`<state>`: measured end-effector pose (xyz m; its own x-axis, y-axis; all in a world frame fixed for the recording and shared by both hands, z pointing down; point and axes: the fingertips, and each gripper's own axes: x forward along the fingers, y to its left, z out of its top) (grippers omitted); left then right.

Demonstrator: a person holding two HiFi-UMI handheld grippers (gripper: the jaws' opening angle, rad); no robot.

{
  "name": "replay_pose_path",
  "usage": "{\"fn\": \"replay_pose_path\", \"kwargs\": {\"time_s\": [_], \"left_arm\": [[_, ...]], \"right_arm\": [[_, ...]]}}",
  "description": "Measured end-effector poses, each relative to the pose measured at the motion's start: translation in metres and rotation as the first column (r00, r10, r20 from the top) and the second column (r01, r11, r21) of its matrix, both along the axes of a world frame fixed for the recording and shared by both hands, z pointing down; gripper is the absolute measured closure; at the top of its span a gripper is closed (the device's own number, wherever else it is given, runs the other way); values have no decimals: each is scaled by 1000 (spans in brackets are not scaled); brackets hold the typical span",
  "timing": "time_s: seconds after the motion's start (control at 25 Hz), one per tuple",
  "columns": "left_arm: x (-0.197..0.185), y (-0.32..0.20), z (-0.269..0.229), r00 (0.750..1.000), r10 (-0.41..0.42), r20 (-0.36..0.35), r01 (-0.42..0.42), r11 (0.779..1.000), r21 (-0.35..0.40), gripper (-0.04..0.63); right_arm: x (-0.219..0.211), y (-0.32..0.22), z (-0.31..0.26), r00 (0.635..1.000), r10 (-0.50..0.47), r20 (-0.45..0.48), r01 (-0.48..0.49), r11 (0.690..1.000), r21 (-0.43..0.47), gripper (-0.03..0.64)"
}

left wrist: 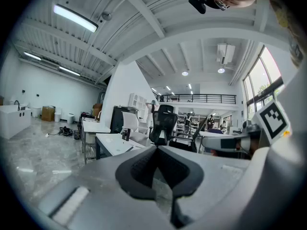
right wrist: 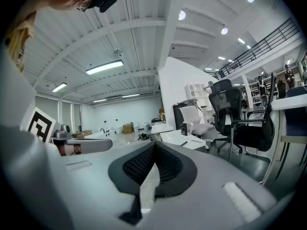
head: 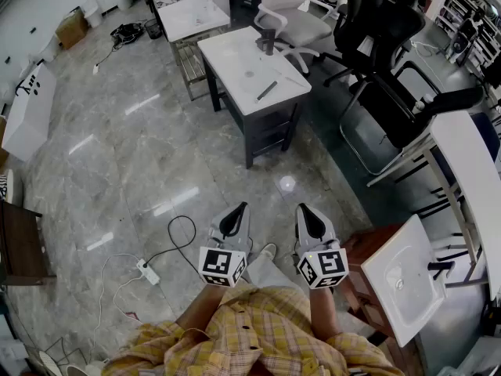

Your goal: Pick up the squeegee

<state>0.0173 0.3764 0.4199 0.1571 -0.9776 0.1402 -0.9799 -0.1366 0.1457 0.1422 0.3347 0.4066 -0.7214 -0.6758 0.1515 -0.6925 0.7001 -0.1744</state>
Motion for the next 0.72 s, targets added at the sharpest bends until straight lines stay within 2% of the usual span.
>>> {"fn": "replay_pose_path", "kwargs": {"time_s": [0.24,0.56,0.72], "left_arm": [[2,-23,2,1000,15,13,-15,1000,-7,601],[6,-77,-7,998,36,55,-37,999,11,601],[8,-97,-7,997,17,70,-18,1000,20,600]], "right_arm": [[0,-22,-4,1000,1,15,-1,1000,13,629],[2,-78,-19,993,18,118,-22,999,34,627],[5,-102,-18,989,19,143,-24,999,32,626]]}}
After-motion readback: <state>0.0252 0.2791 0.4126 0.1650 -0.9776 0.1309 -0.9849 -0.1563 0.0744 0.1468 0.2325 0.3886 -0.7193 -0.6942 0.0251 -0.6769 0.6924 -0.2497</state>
